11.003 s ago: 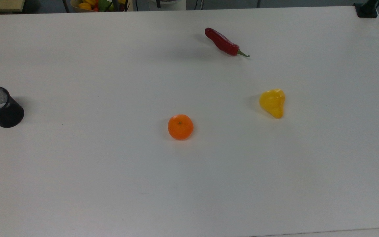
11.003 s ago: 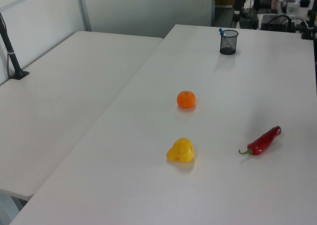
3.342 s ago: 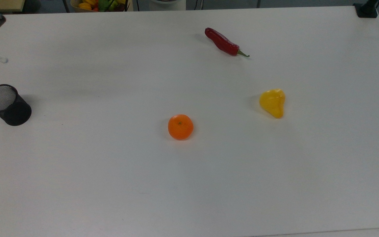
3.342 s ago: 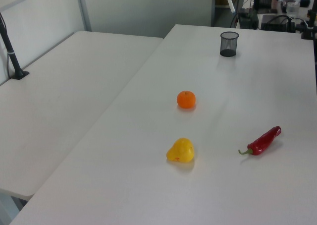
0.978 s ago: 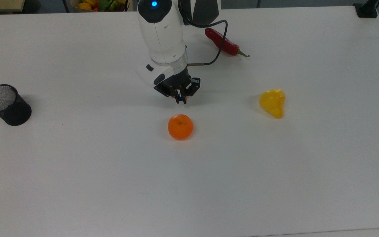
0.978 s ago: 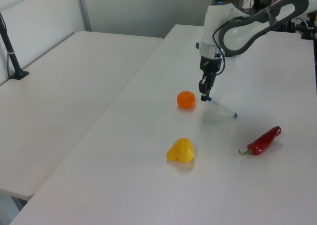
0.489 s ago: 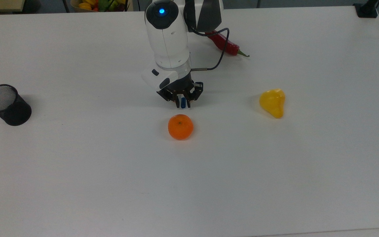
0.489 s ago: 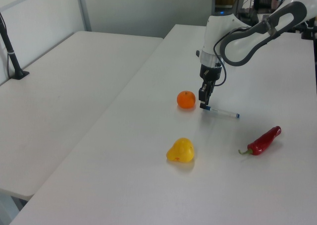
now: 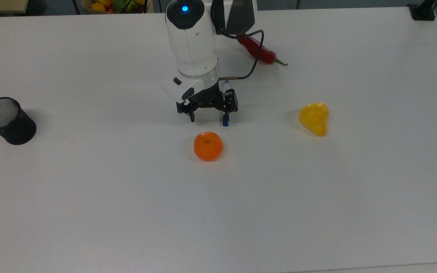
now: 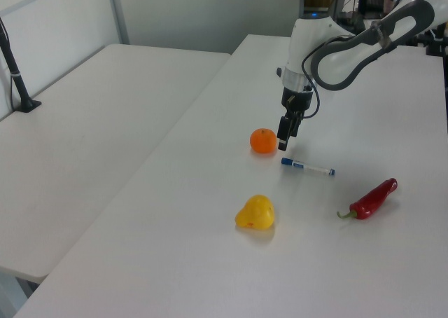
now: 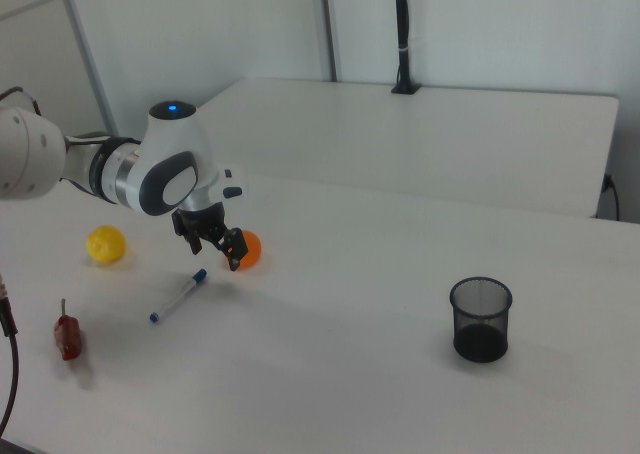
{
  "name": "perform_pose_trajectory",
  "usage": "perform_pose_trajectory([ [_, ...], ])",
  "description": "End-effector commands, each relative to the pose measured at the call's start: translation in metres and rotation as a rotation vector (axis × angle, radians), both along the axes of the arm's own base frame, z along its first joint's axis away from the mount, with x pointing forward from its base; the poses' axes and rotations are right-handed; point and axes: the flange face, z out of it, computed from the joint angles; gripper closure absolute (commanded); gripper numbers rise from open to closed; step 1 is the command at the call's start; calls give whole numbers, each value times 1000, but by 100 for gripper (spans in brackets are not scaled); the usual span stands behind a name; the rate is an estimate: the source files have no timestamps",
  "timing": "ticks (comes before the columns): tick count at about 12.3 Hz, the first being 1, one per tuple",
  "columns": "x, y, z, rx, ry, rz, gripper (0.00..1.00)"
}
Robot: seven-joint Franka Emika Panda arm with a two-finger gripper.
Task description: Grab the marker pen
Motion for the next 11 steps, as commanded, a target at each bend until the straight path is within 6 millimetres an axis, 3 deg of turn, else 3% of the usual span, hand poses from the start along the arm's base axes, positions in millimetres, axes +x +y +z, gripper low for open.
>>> perform_pose_trajectory([
  [1,-12,-16,60,0,-14,-49,0],
  [3,-19,-31,119,10,9,-96,0],
  [7,-38,-66,202,21,23,-162,0],
  [9,-61,-77,257,36,65,-290,0],
  [11,-76,-87,290,46,93,-403,0],
])
